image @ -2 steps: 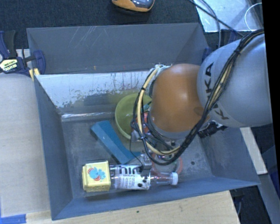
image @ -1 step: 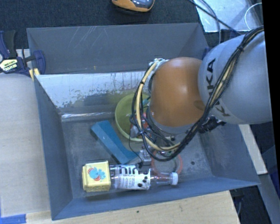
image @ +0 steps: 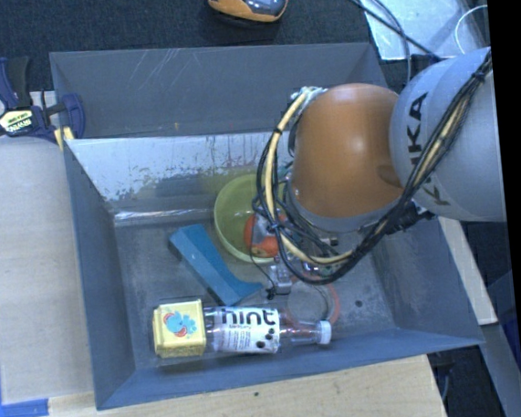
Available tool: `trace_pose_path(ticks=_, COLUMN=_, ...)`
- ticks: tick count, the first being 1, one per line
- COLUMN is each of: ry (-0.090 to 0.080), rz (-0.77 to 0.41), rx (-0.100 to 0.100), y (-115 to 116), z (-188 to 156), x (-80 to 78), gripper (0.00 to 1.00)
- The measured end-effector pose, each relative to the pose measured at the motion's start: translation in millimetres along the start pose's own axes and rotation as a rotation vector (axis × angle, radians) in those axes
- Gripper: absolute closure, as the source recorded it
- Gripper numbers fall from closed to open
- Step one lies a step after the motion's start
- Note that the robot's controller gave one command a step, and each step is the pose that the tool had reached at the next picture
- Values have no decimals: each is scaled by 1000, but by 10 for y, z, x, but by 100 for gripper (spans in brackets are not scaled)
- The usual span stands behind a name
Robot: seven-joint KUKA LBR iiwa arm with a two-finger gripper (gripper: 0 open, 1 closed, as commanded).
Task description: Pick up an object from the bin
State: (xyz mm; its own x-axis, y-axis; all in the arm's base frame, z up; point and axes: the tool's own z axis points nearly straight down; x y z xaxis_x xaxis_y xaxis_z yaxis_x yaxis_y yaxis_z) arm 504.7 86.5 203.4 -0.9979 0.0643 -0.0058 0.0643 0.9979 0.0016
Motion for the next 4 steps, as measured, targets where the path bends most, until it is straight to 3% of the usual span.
trace_pose_path(ticks=1, ry=-1, rz=9, rx=-1, y=-51, z=237, x=-101, gripper=0)
trace_pose_path(ticks=2, ry=0, rz=328, rx=0, y=-41, z=398, x=33, gripper=100)
trace_pose_path(ticks=4, ry=0, rz=302, rx=0, y=-43, z=426, x=17, gripper=100)
